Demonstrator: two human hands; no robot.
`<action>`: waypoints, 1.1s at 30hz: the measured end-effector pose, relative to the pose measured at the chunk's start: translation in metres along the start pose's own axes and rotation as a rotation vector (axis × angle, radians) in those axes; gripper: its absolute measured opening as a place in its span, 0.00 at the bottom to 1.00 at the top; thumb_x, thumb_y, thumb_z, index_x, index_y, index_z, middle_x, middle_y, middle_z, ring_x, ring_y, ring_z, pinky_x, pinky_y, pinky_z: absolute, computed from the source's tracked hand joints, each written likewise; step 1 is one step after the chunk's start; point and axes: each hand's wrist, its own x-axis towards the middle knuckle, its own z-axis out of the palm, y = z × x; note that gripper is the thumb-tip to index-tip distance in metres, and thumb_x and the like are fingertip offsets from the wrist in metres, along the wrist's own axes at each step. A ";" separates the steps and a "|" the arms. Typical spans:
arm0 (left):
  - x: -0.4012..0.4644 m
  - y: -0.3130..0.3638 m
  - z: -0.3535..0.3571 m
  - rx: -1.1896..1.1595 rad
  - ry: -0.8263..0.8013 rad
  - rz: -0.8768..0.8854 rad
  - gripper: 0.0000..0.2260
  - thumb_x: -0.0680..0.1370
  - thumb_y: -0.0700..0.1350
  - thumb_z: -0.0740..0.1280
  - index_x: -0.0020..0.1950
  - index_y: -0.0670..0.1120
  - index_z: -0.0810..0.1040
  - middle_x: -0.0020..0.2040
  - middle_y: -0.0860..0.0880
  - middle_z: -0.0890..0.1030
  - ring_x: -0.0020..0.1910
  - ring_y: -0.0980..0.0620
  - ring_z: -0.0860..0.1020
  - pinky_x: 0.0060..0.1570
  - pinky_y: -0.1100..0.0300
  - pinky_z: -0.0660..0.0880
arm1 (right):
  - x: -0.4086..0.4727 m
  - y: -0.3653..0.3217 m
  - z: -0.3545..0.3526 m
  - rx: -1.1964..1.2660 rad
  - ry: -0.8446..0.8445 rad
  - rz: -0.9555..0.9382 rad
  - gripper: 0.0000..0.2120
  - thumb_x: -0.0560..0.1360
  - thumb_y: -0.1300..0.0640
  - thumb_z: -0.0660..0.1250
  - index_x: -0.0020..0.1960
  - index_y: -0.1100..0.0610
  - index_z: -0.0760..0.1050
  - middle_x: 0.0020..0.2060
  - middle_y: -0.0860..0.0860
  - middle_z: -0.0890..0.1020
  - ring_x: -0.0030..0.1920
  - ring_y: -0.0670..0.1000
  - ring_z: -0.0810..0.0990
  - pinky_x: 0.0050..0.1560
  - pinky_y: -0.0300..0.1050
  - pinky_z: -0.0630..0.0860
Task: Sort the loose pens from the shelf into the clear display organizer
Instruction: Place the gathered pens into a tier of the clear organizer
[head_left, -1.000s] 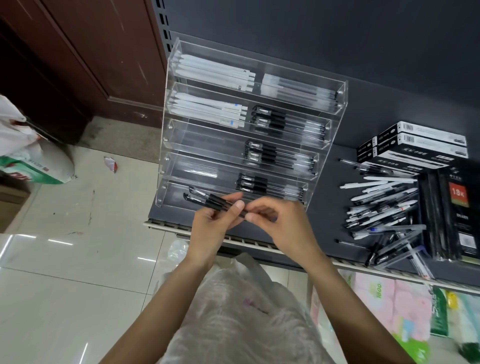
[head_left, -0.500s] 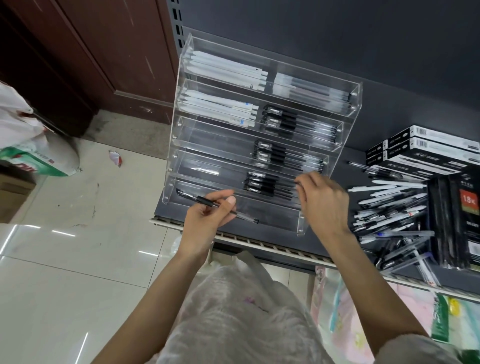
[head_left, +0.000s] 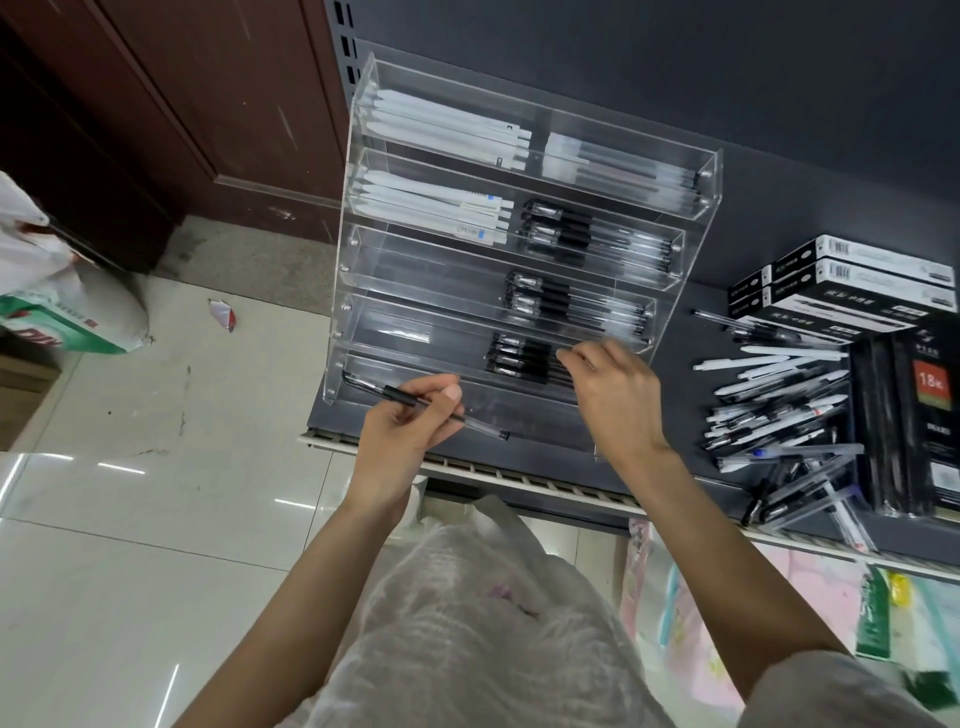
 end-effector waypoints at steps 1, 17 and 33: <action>0.000 0.000 -0.001 -0.002 0.001 -0.002 0.05 0.76 0.41 0.67 0.51 0.44 0.81 0.39 0.48 0.79 0.42 0.57 0.81 0.43 0.68 0.77 | 0.000 0.000 0.001 0.007 -0.018 0.014 0.19 0.58 0.74 0.73 0.45 0.58 0.83 0.37 0.51 0.82 0.37 0.52 0.80 0.31 0.42 0.76; -0.003 0.002 -0.005 -0.004 -0.010 0.033 0.04 0.76 0.40 0.67 0.49 0.45 0.80 0.39 0.49 0.78 0.42 0.58 0.80 0.44 0.67 0.77 | 0.017 -0.040 -0.034 0.481 -0.113 0.234 0.05 0.75 0.57 0.69 0.50 0.55 0.81 0.45 0.48 0.81 0.43 0.48 0.80 0.37 0.39 0.76; 0.018 -0.017 -0.020 0.890 0.018 0.617 0.13 0.78 0.44 0.66 0.61 0.46 0.74 0.50 0.50 0.79 0.49 0.53 0.77 0.44 0.63 0.75 | -0.048 -0.020 -0.041 0.163 -0.322 0.244 0.11 0.61 0.61 0.80 0.40 0.50 0.82 0.34 0.47 0.82 0.34 0.50 0.82 0.25 0.41 0.76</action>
